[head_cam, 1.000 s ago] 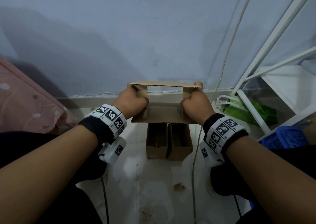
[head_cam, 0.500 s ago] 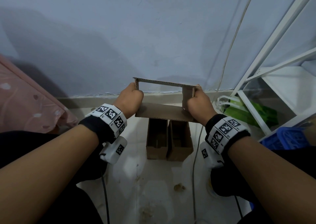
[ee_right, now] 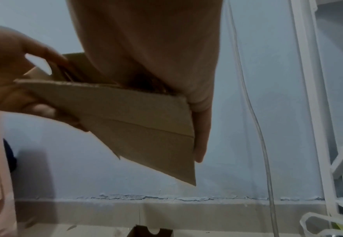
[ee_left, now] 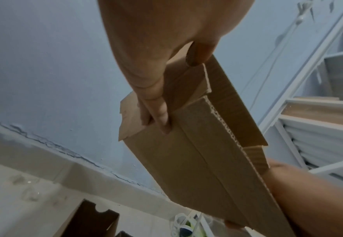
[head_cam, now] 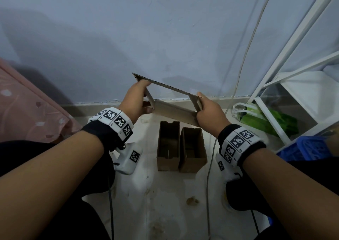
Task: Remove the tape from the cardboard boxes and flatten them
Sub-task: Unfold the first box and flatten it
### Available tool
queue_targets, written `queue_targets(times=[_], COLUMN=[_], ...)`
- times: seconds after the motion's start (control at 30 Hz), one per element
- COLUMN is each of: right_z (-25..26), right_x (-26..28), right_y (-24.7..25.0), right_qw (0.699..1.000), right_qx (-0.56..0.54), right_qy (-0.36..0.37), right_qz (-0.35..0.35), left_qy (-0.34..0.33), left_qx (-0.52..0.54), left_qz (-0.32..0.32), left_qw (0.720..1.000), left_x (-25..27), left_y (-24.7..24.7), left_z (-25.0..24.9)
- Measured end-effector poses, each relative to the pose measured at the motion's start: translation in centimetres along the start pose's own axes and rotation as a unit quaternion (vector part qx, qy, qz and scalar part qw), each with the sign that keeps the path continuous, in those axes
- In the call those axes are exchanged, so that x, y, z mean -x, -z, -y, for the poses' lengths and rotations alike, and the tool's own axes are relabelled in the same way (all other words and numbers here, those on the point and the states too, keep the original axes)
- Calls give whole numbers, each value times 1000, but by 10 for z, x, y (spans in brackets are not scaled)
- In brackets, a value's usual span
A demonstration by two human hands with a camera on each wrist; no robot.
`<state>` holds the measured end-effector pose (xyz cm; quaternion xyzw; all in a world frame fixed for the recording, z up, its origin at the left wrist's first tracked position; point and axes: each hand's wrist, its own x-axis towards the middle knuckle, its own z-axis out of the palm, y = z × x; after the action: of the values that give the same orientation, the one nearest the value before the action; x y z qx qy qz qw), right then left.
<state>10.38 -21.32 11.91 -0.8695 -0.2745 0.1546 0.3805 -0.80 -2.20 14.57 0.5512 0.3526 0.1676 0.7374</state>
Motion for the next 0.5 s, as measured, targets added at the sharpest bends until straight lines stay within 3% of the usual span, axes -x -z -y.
queue_targets(times=[0.17, 0.37, 0.5], right_z=[2, 5, -3], right_x=[7, 12, 10], right_y=[-8, -16, -23], right_qw=[997, 968, 935], right_qx=[58, 232, 281], right_qy=[23, 92, 106], right_qz=[36, 39, 187], left_qy=[-26, -51, -65], left_qx=[104, 27, -9], left_qz=[39, 37, -3], left_qw=[993, 998, 998], left_x=[1, 3, -1], left_y=[2, 1, 4], left_z=[-2, 8, 4])
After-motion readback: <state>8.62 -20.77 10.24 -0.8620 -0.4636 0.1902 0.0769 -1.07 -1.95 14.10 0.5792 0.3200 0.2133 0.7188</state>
